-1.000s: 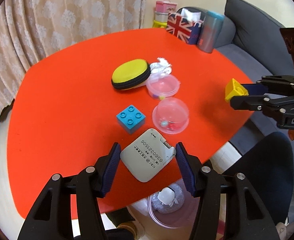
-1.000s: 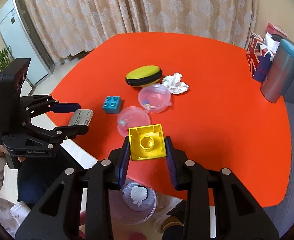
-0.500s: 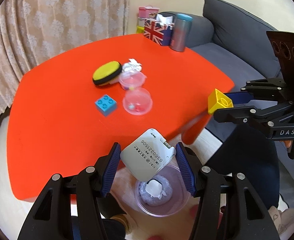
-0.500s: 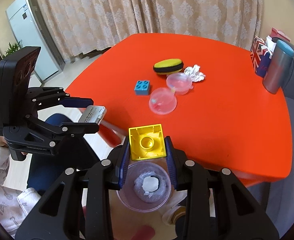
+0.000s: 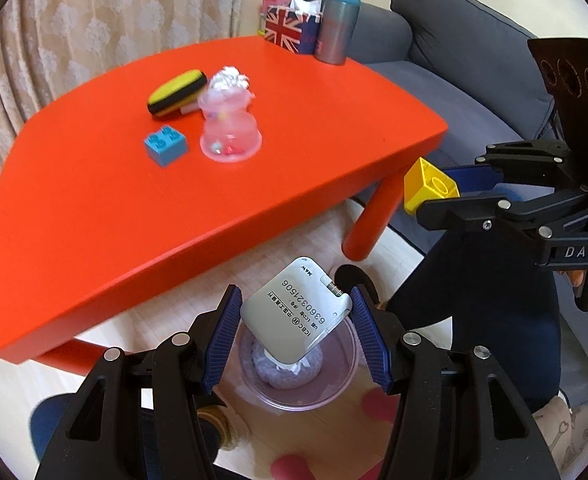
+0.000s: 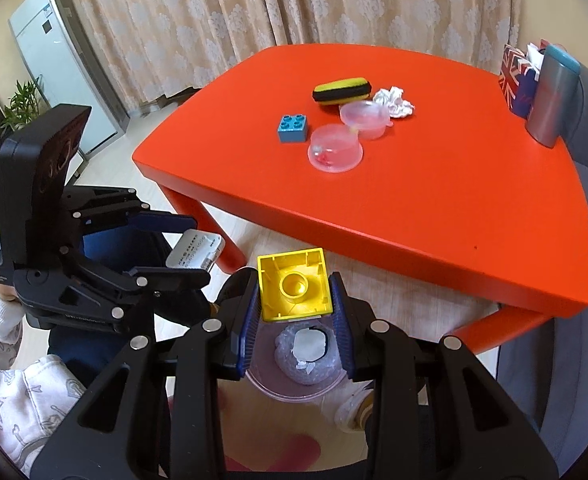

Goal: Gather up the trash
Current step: 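Lower the white card into the bin and open the left gripper, then open the right gripper over the bin to drop the yellow brick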

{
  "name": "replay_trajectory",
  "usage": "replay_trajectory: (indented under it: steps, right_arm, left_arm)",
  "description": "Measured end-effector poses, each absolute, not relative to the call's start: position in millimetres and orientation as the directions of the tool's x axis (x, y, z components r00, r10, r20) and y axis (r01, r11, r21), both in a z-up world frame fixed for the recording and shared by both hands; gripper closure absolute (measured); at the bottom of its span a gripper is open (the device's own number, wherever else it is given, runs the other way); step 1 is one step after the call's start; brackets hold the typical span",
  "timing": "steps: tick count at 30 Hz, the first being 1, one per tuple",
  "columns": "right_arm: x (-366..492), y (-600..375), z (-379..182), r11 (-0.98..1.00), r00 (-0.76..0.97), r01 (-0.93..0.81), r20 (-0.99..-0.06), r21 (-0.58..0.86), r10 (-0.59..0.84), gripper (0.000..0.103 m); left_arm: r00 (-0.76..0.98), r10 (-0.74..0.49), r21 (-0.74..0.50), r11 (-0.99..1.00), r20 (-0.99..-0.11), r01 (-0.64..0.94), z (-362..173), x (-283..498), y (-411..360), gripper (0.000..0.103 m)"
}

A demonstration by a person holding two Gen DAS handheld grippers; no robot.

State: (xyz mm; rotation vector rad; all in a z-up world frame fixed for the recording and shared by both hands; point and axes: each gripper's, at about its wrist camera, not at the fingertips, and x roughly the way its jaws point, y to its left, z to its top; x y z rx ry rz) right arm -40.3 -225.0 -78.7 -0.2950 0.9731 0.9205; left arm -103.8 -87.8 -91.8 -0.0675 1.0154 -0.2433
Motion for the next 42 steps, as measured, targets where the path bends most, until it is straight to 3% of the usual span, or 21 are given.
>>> replay_trajectory:
  steps: [4, 7, 14, 42]
  right_arm:
    - [-42.2, -228.8, -79.7, 0.607, 0.24, -0.776, -0.809, 0.172, 0.536, 0.069]
    - [-42.3, -229.5, -79.8, 0.61, 0.243, -0.774, -0.808, 0.172, 0.537, 0.069]
    - [-42.8, -229.1, -79.9, 0.613, 0.246, -0.772, -0.809, 0.17, 0.534, 0.069]
    - [-56.5, -202.1, -93.6, 0.543, 0.178, -0.821, -0.824, 0.177, 0.538, 0.068]
  left_arm:
    - [0.501, -0.234, -0.17, 0.971, -0.833, 0.171, -94.4, -103.7, -91.5, 0.047]
    - [0.53, -0.229, -0.178, 0.973, -0.816, 0.146, -91.7, -103.9, -88.9, 0.013]
    - [0.553, -0.198, -0.166, 0.98, -0.809, 0.108, -87.5, -104.5, -82.5, 0.008]
    - [0.601, -0.131, -0.155, 0.988, -0.788, 0.013, -72.1, -123.7, -45.4, 0.008]
